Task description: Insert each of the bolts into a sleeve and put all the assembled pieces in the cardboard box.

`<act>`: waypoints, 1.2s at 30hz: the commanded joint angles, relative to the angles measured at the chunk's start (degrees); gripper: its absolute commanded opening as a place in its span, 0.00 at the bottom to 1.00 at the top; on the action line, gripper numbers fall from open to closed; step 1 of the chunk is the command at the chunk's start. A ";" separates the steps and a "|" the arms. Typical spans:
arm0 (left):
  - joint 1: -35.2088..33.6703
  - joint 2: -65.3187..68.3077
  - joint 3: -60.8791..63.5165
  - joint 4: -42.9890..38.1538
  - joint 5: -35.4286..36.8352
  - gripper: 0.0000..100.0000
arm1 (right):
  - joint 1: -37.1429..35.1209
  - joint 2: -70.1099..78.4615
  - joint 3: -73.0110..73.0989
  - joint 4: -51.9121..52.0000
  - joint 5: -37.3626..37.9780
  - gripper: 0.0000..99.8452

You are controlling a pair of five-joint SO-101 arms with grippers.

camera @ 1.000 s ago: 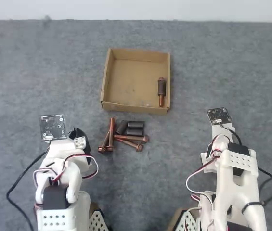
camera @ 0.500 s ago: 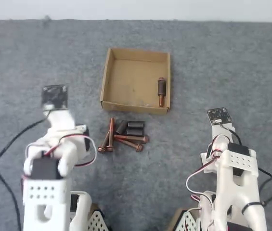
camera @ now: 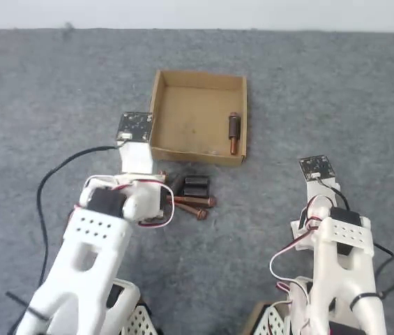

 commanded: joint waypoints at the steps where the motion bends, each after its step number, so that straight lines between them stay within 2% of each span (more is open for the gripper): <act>1: 0.00 5.98 -5.32 -3.43 0.88 0.01 | 0.66 -1.89 -0.26 -0.92 1.05 0.01; 9: -0.09 20.57 -14.20 -2.81 0.97 0.18 | 0.66 -1.89 -0.26 -0.92 1.23 0.01; 15: -0.79 28.84 -18.33 -3.34 0.88 0.18 | 0.66 -1.89 -0.35 -0.92 1.32 0.01; 21: -5.89 37.80 -20.62 -11.43 0.88 0.18 | 0.66 -1.89 -0.35 -0.92 1.32 0.01; 25: -4.57 43.52 -21.05 -13.27 0.88 0.18 | 0.57 -1.89 -0.35 -1.01 1.32 0.01; 29: -3.96 43.69 -21.67 -11.69 0.88 0.18 | 0.57 -1.89 -0.35 -1.01 1.32 0.01; 32: -3.87 43.69 -21.67 -10.29 0.88 0.15 | 0.57 -1.89 -0.35 -1.01 1.32 0.01; 36: -3.87 43.69 -21.67 -10.29 0.79 0.00 | 0.57 -1.89 -0.35 -1.01 1.32 0.01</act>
